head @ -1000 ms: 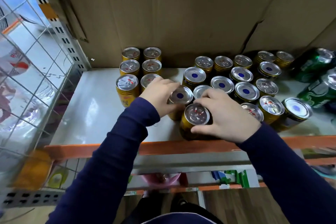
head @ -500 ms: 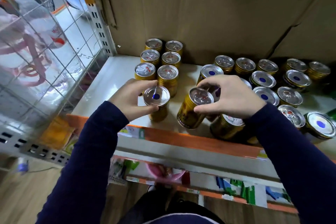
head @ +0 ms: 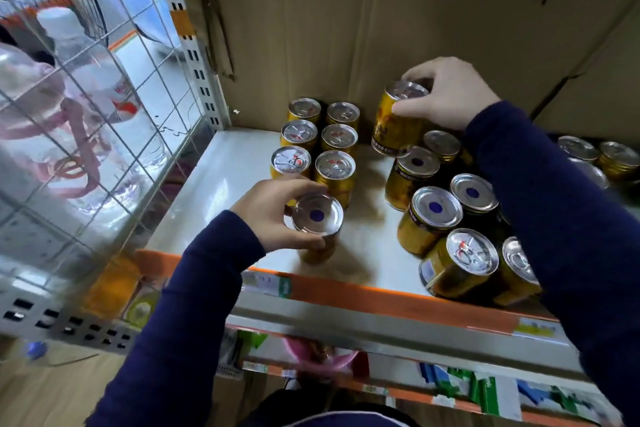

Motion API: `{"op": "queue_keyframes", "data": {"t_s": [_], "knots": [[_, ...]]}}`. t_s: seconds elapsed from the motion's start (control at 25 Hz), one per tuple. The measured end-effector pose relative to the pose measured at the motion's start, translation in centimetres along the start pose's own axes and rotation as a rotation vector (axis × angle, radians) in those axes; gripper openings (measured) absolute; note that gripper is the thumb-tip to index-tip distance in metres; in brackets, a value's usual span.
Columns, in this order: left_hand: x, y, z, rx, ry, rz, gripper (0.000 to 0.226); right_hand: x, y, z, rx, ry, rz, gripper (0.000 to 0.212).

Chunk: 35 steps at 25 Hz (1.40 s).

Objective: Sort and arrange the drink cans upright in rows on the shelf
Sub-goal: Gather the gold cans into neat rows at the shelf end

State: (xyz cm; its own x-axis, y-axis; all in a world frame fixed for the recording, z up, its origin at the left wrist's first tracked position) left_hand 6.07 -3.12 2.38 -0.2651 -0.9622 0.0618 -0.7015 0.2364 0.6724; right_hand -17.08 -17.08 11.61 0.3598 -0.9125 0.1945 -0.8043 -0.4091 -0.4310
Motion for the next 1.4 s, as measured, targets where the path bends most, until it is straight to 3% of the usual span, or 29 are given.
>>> {"op": "queue_keyframes", "data": {"t_s": [0.12, 0.32, 0.52, 0.76, 0.88, 0.96, 1.16, 1.4], "knots": [[0.1, -0.2, -0.7, -0.057, -0.089, 0.018, 0.072, 2.6, -0.2, 0.9, -0.024, -0.037, 0.027, 0.058], [0.2, -0.1, -0.2, 0.064, 0.018, -0.018, 0.080, 4.2, 0.2, 2.2, -0.022, -0.024, 0.077, 0.060], [0.3, -0.6, -1.2, -0.039, -0.056, -0.013, 0.073, 3.8, 1.8, 5.7, -0.088, -0.136, 0.049, 0.065], [-0.4, -1.4, 1.0, -0.001, -0.105, -0.111, 0.081, 2.7, 3.7, 7.4, -0.047, -0.038, 0.206, 0.062], [-0.8, -1.7, 1.9, -0.079, -0.020, -0.102, 0.075, 2.3, 3.3, 7.3, -0.020, -0.022, 0.136, 0.050], [-0.9, -1.5, 1.8, -0.084, -0.047, -0.045, 0.072, 1.6, 3.1, 7.0, -0.027, -0.031, 0.081, 0.049], [-0.4, 0.0, 0.8, 0.115, -0.160, -0.002, 0.072, -0.9, 3.8, 5.3, -0.074, -0.006, -0.054, 0.039], [0.4, 0.5, 0.3, 0.195, -0.112, 0.008, 0.073, -4.9, 5.3, 4.3, -0.051, 0.007, -0.045, 0.032]]}}
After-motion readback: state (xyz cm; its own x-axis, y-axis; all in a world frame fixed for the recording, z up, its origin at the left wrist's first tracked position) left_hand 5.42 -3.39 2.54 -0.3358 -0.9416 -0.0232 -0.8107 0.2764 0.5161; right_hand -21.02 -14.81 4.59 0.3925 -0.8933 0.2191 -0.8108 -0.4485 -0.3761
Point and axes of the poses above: each hand's wrist, its own x-axis towards the middle knuckle, its own z-axis out of the palm, y = z × x, the point moved 1 cm from there along x, towards the middle knuckle, and after that the axes turned 2 degrees about -z, right-handed, at the moved point
